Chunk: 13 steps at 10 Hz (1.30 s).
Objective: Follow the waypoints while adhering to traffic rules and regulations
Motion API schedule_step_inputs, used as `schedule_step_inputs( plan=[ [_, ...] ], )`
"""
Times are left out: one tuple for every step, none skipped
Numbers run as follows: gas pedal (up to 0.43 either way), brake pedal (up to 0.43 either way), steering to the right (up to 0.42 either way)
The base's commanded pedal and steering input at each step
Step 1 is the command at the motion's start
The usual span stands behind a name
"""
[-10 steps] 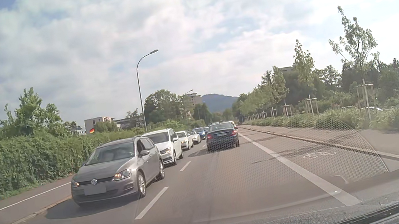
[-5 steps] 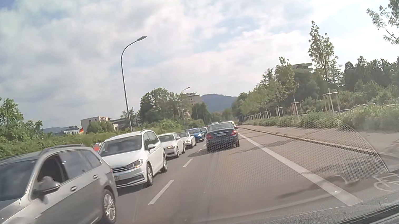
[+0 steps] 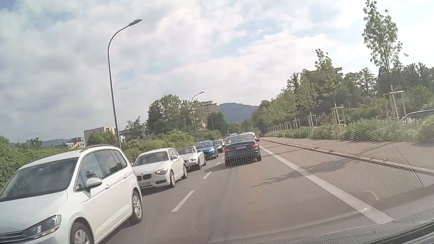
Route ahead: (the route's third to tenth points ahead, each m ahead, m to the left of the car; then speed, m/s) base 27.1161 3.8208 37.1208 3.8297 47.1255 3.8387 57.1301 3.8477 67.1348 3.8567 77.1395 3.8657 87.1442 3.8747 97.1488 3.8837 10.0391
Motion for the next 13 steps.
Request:
schedule_step_inputs(
  plan=[
    [0.067,0.000,0.000],
    [0.059,0.000,0.001],
    [0.039,0.000,0.001],
    [0.028,0.000,0.001],
    [0.028,0.000,0.001],
    [0.028,0.000,0.001],
    [0.028,0.000,0.001],
    [0.028,0.000,0.001],
    [0.028,0.000,0.001],
    [0.028,0.000,0.001],
    [0.028,0.000,0.001],
    [0.028,0.000,0.001],
    [0.028,0.000,0.001]
  ],
)
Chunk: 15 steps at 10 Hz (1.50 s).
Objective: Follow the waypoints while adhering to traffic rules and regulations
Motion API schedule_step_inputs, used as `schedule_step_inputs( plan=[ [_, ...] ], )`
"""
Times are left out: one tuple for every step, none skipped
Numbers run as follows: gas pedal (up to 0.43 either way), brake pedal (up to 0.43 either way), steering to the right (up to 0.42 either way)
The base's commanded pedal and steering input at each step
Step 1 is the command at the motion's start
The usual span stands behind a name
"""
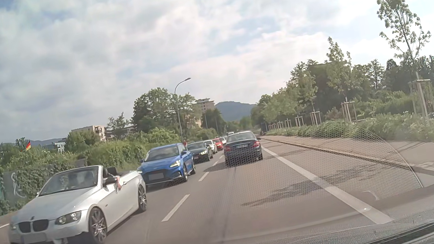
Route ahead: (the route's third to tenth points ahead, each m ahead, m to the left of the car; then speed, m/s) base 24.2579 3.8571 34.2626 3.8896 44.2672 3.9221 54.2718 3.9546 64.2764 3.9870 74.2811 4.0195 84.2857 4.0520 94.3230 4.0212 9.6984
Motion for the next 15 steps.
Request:
schedule_step_inputs(
  plan=[
    [0.028,0.000,0.001],
    [0.028,0.000,0.001],
    [0.028,0.000,0.001],
    [0.028,0.000,0.001],
    [0.028,0.000,0.001],
    [0.028,0.000,0.001],
    [0.028,0.000,0.001],
    [0.028,0.000,0.001],
    [0.028,0.000,0.001],
    [0.028,0.000,0.003],
    [0.028,0.000,0.003],
    [0.028,0.000,0.002],
    [0.039,0.000,0.001],
    [0.039,0.000,0.002],
    [0.039,0.000,0.002]
  ],
)
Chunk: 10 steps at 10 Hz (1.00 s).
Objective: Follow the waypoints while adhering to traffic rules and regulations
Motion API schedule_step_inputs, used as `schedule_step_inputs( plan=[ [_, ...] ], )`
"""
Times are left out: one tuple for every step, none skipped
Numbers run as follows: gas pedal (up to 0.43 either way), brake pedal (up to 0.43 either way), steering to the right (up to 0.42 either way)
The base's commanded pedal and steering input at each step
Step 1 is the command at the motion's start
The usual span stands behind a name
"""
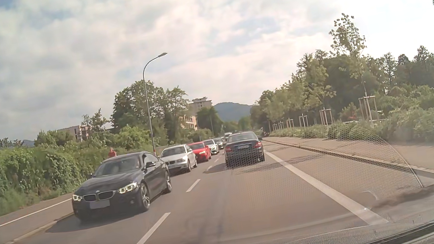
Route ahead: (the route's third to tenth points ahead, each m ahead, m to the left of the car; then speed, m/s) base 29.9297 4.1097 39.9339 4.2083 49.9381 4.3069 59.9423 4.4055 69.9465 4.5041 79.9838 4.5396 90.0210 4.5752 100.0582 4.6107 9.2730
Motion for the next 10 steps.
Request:
schedule_step_inputs(
  plan=[
    [0.039,0.000,0.001],
    [0.047,0.000,0.000],
    [0.059,0.000,-0.001],
    [0.059,0.000,-0.001],
    [0.059,0.000,-0.001],
    [0.059,0.000,-0.002],
    [0.059,0.000,-0.002],
    [0.059,0.000,-0.003],
    [0.059,0.000,-0.003],
    [0.059,0.000,-0.003]
  ],
)
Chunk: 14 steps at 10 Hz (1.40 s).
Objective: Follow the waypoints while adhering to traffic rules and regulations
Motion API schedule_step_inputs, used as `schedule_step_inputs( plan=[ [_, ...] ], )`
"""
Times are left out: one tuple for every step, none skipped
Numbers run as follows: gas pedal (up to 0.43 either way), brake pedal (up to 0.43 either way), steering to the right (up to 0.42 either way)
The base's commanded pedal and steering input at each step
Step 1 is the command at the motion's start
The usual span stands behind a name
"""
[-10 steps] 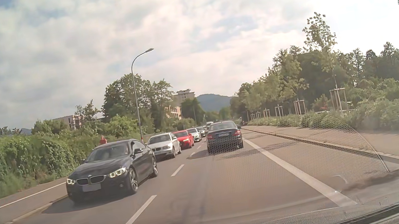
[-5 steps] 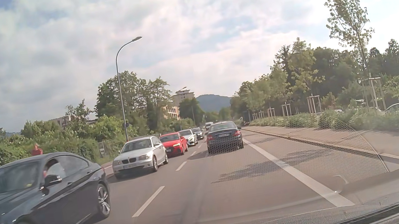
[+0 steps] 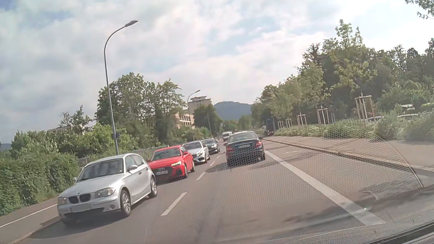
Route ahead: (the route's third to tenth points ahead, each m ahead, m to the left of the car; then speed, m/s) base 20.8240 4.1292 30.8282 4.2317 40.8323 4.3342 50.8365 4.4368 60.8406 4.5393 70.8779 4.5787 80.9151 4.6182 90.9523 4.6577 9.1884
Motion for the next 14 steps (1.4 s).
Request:
schedule_step_inputs(
  plan=[
    [0.059,0.000,-0.003],
    [0.059,0.000,-0.003],
    [0.059,0.000,-0.003],
    [0.059,0.000,-0.003],
    [0.067,0.000,-0.003],
    [0.067,0.000,-0.003],
    [0.079,0.000,-0.003],
    [0.087,0.000,-0.003],
    [0.110,0.000,-0.003],
    [0.110,0.000,-0.003],
    [0.110,0.000,-0.003],
    [0.118,0.000,-0.003],
    [0.118,0.000,-0.003],
    [0.118,0.000,-0.002]
  ],
)
